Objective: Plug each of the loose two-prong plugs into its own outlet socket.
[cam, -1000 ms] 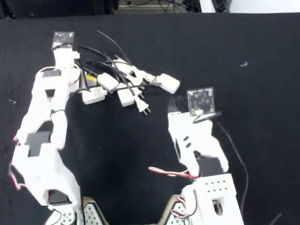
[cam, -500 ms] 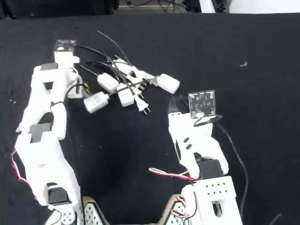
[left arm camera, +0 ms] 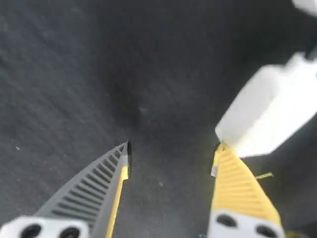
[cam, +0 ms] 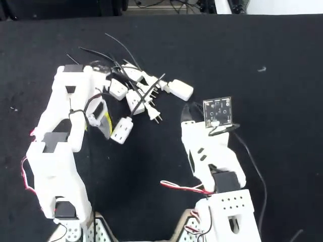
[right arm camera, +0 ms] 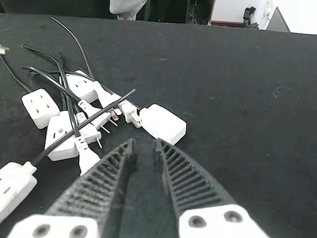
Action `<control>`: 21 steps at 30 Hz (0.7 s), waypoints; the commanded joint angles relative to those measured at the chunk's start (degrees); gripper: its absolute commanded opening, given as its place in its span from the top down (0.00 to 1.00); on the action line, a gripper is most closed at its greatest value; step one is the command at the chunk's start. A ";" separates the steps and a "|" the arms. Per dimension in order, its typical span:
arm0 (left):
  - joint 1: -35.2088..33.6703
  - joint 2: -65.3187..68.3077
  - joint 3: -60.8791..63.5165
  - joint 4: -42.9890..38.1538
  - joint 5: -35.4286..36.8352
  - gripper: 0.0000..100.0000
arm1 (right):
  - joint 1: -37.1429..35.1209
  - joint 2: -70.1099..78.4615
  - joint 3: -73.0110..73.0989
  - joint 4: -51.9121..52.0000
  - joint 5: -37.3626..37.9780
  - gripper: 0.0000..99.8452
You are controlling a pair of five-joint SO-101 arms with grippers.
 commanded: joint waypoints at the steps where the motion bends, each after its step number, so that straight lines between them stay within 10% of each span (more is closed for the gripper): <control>1: 1.80 -2.55 -0.13 3.16 -1.32 0.73 | -0.53 -1.36 -0.48 -1.41 -0.44 0.93; 15: 12.53 -39.56 32.40 -23.56 1.76 0.73 | 0.70 -1.45 -0.48 -1.32 -0.79 0.94; 21: 13.49 -35.43 36.44 -30.24 1.76 0.72 | 4.57 -1.45 -0.66 -1.32 -0.88 0.94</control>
